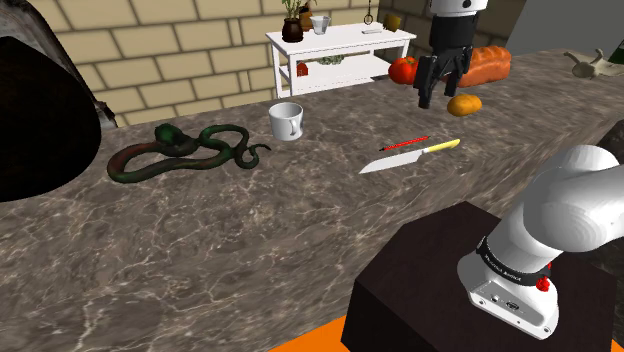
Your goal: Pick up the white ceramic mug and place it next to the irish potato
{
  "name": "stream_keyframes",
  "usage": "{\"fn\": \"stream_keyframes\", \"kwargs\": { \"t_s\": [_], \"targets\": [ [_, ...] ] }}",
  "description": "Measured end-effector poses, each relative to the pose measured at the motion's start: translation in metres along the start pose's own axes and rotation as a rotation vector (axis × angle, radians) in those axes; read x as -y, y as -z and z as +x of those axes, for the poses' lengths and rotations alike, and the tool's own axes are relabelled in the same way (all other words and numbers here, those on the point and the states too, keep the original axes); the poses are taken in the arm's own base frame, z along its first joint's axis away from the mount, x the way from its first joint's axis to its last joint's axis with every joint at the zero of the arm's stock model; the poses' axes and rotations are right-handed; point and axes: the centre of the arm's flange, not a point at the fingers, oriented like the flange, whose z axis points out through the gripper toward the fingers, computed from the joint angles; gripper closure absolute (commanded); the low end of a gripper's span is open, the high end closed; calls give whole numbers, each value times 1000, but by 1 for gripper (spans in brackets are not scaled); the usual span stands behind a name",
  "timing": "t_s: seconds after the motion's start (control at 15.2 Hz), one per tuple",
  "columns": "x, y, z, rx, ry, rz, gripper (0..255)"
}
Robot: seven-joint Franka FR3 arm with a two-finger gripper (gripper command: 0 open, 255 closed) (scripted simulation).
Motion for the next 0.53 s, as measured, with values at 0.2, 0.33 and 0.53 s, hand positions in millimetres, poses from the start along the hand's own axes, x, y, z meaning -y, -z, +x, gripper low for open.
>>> {"fn": "stream_keyframes", "kwargs": {
  "t_s": [0.2,0.33,0.53],
  "targets": [
    [5,-1,15,-4,1,3,0],
    [11,-9,35,-9,3,6,0],
    [27,-12,67,-22,7,13,0]
  ]
}}
